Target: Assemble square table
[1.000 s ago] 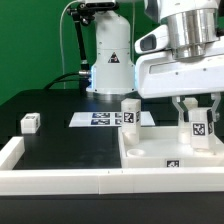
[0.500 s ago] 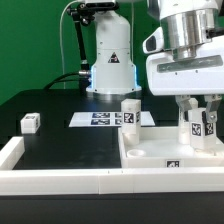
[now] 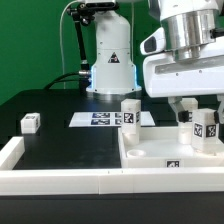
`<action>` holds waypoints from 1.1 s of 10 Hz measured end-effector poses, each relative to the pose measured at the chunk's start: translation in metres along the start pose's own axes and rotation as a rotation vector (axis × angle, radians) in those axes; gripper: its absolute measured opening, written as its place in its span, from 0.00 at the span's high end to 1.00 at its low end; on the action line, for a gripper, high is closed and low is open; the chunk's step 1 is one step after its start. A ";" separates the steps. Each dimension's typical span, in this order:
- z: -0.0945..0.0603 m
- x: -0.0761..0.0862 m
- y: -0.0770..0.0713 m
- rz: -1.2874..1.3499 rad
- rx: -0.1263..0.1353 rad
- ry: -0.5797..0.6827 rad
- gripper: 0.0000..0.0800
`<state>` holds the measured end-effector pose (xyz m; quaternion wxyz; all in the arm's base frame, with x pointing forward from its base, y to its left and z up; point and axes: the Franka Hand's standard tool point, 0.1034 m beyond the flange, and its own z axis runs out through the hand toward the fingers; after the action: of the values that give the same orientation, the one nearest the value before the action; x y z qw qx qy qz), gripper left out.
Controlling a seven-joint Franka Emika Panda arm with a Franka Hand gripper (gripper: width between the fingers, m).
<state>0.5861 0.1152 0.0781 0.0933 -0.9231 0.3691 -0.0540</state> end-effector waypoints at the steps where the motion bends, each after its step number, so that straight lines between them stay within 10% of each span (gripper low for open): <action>1: 0.000 -0.002 -0.003 -0.099 0.000 -0.004 0.20; 11: 0.000 -0.001 -0.007 -0.926 -0.054 0.008 0.19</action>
Offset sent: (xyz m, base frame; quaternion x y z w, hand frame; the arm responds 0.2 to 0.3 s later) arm 0.0079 0.0080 0.0013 -0.0344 -0.0308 -0.2162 0.9752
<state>0.5897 0.1211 0.0796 0.0340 -0.9926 -0.0802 -0.0840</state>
